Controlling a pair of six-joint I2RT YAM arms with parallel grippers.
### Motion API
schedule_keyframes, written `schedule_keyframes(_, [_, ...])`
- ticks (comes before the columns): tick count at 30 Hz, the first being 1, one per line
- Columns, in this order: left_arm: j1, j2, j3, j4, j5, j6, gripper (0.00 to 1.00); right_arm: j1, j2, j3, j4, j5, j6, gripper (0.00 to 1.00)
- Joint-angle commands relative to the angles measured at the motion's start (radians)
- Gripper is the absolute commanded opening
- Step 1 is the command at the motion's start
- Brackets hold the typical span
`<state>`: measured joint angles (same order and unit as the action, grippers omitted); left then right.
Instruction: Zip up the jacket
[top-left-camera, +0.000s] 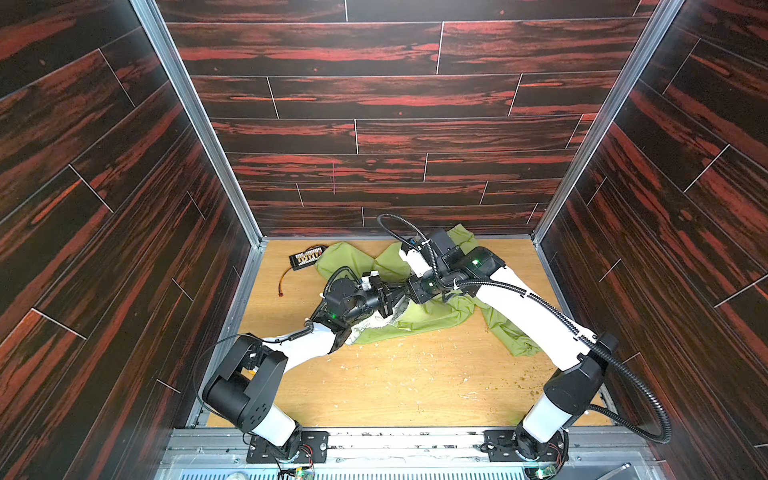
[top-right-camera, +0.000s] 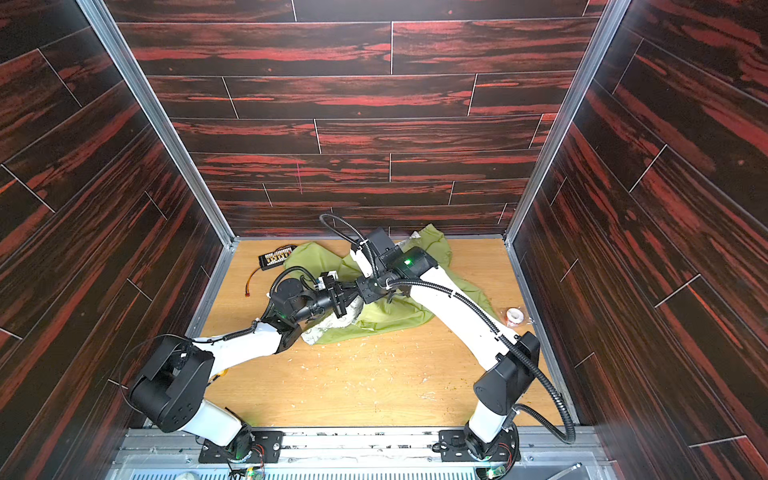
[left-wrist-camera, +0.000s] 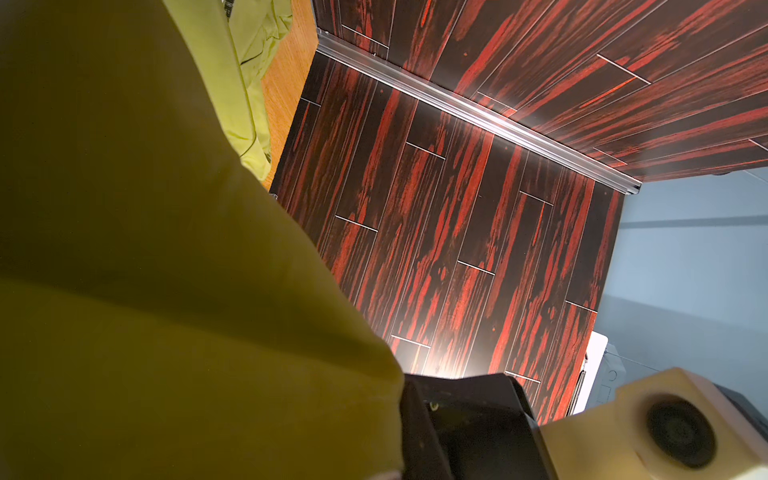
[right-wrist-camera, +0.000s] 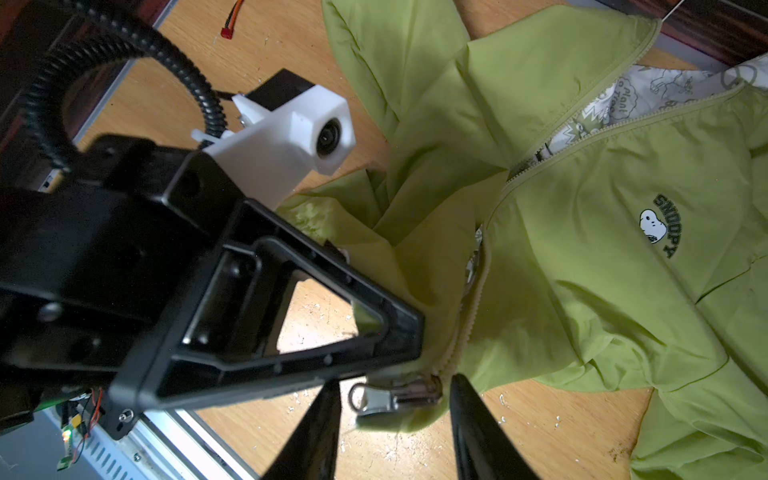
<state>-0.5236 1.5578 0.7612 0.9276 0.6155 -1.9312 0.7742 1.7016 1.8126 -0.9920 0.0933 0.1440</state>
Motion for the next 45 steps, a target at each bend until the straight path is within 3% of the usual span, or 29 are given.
schedule_keyframes(1, [-0.012, -0.032, 0.029, 0.063, 0.047, -0.017, 0.00, 0.010, 0.018, 0.025, -0.008, -0.024, -0.015, 0.46])
schedule_keyframes(13, [-0.013, -0.041, 0.033, 0.060, 0.049, -0.015, 0.00, 0.040, 0.067, 0.070, -0.016, -0.040, -0.027, 0.42])
schedule_keyframes(30, [-0.013, -0.043, 0.023, 0.054, 0.058, -0.012, 0.00, 0.043, 0.082, 0.088, -0.026, 0.093, -0.013, 0.35])
schedule_keyframes(45, [-0.013, -0.035, 0.003, 0.066, 0.050, -0.011, 0.00, 0.037, 0.048, 0.091, -0.025, 0.080, 0.003, 0.23])
